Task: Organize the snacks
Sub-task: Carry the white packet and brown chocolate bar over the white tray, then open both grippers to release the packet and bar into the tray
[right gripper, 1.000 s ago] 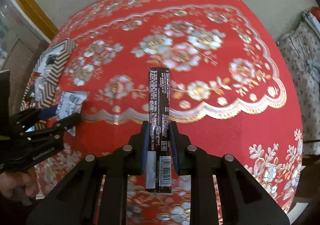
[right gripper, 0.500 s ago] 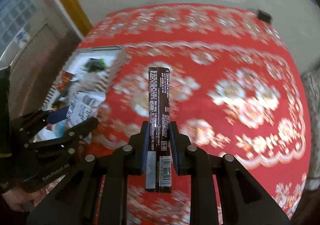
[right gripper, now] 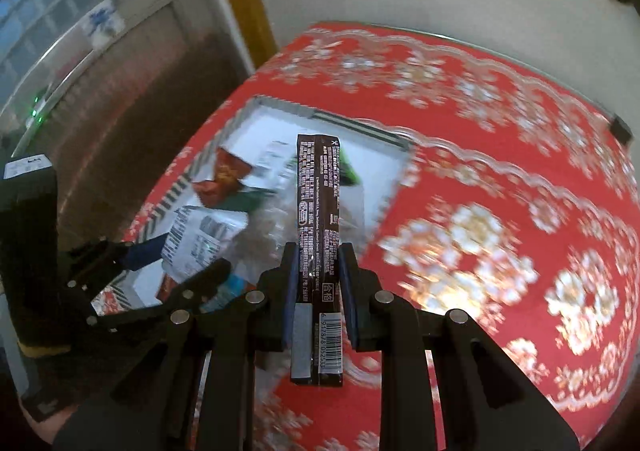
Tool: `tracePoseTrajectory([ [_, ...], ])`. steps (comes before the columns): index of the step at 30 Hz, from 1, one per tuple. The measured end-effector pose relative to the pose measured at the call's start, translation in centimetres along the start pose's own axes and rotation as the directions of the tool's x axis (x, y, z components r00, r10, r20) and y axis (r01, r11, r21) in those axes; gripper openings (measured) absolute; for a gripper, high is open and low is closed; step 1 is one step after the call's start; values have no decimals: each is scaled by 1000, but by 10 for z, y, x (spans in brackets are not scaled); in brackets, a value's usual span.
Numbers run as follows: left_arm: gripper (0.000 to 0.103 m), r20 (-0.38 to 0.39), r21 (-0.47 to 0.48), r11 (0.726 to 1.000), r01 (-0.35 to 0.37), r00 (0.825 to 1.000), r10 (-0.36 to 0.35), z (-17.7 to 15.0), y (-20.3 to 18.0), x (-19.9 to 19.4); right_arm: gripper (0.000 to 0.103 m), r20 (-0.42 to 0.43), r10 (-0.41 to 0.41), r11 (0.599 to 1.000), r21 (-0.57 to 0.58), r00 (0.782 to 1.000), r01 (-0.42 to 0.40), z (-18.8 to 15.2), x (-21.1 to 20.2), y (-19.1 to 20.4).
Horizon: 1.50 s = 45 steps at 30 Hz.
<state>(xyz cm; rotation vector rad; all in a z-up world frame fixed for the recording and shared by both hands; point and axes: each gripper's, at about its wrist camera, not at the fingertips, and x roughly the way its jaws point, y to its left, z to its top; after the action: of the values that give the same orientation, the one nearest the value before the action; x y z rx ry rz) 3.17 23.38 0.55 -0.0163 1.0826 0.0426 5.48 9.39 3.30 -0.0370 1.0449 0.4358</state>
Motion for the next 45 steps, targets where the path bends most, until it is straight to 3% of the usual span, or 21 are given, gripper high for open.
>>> tracePoseTrajectory([
  [8, 55, -13, 2, 1000, 2, 1000, -2, 3, 17, 8, 18, -56, -3, 1000, -16, 998, 2, 15, 38, 25],
  [33, 58, -55, 54, 997, 58, 997, -55, 6, 10, 24, 21, -86, -40, 997, 57, 995, 45, 26, 54, 24],
  [39, 83, -31, 41, 998, 56, 998, -55, -2, 12, 16, 21, -48, -43, 995, 89, 998, 47, 25, 42, 25],
  [41, 99, -17, 40, 998, 47, 999, -46, -3, 12, 12, 21, -29, -61, 992, 105, 998, 64, 22, 33, 23],
  [45, 103, -33, 22, 1000, 6, 999, -5, -8, 13, 12, 21, 9, -72, 988, 134, 997, 70, 12, 15, 14],
])
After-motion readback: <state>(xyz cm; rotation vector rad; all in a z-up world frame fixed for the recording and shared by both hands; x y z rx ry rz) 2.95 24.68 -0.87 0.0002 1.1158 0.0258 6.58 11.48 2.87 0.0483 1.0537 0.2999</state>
